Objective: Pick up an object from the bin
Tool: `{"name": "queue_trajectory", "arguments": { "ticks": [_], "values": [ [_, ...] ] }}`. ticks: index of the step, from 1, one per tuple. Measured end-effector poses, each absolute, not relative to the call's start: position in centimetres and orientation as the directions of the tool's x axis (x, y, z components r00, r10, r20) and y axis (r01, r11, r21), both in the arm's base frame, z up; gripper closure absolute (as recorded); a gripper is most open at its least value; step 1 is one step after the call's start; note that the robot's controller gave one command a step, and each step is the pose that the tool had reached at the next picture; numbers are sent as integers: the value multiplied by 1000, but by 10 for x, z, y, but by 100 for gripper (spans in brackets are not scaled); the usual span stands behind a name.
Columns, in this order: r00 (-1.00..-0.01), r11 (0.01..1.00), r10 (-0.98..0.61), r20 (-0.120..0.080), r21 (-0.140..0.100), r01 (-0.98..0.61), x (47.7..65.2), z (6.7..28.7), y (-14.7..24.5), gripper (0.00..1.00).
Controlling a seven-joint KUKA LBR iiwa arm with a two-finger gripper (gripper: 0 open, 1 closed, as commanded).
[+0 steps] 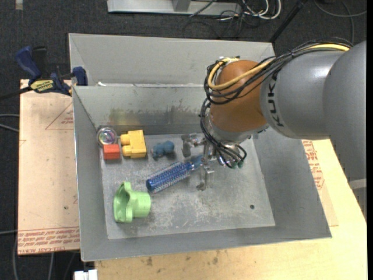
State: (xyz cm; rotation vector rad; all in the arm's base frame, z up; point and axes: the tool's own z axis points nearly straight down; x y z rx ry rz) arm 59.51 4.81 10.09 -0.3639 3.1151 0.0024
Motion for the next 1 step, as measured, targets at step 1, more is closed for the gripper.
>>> {"name": "queue_trajectory", "arguments": {
  "ticks": [1],
  "values": [
    [-938, 938, -347, -4, 0, -347, 601, 113, 48, 0]
  ]
}}
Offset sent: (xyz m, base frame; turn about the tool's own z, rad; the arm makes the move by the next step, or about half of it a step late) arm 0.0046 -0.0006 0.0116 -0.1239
